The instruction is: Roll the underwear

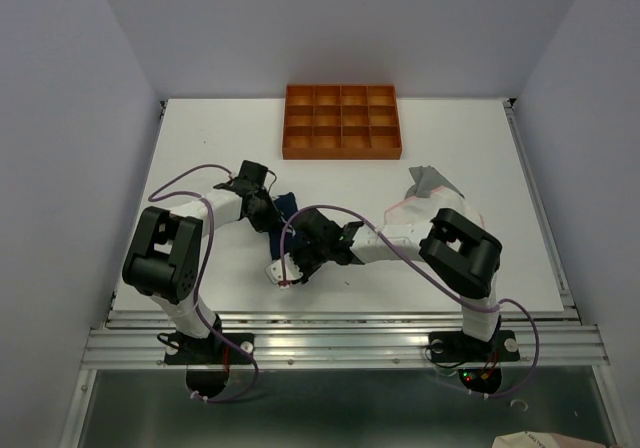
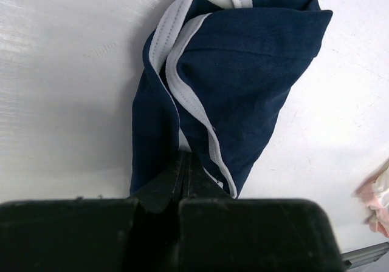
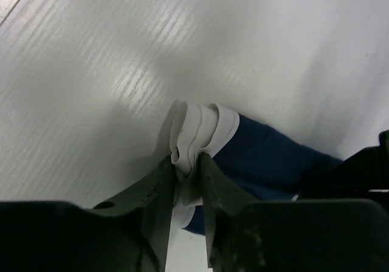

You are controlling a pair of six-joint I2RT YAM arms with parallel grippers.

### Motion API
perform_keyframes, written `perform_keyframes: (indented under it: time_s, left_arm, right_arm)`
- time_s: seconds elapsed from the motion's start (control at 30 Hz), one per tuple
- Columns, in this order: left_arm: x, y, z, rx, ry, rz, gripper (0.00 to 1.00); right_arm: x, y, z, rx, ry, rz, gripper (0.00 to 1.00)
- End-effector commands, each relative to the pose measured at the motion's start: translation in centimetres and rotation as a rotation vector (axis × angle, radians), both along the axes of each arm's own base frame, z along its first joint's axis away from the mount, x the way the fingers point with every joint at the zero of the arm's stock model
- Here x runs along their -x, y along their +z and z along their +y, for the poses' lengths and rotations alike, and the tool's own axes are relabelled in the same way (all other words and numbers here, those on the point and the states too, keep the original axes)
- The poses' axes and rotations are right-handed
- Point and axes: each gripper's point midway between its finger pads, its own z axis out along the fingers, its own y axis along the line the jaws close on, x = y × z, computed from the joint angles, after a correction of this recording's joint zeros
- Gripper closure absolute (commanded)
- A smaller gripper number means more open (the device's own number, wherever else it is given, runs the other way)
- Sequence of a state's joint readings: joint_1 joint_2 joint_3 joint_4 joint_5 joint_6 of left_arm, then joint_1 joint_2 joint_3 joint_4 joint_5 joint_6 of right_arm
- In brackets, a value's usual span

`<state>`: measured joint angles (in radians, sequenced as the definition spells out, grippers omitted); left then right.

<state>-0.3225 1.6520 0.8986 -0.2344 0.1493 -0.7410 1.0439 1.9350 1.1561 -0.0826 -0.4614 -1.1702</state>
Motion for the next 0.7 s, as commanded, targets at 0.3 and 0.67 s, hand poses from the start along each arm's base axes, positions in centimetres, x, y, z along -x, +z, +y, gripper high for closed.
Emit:
perform_keyframes:
  time_s: [0.3, 0.67]
  left_arm:
    - [1.8, -0.6, 0.3, -0.031, -0.038, 0.012, 1.00]
    - [3.2, -0.4, -0.4, -0.031, -0.077, 0.002, 1.00]
  right_arm:
    - [1.1, -0.4, -0.3, 0.034, -0.155, 0.172, 0.93]
    - [3.1, 3.6, 0.2, 0.009, -0.266, 0.485, 0.99]
